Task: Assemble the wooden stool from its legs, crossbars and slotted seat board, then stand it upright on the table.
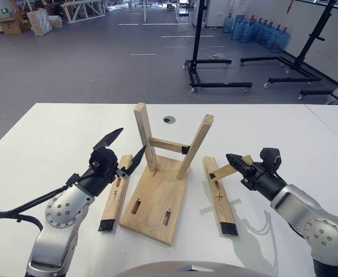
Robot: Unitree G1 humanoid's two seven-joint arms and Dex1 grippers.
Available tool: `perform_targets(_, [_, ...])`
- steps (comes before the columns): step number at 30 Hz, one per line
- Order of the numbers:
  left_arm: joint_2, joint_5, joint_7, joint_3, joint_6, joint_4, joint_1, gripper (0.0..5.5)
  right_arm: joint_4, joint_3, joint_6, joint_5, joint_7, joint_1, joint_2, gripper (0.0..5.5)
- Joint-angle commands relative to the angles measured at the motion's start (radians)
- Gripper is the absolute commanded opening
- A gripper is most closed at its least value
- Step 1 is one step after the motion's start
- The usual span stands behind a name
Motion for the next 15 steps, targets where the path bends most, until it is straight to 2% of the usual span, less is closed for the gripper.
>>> perform_targets(1, [-0.008, 0.018, 0.022, -0.004, 0.018, -0.019, 0.016, 3.92, 0.011, 0.003, 0.061, -0.017, -0.011, -0.007, -0.038, 0.39])
perform_targets(15, [-0.060, 0.078, 0.101, -0.025, 0.013, -0.072, 0.090, 3.92, 0.092, 0.017, 0.252, -0.020, 0.042, -0.125, -0.126, 0.39])
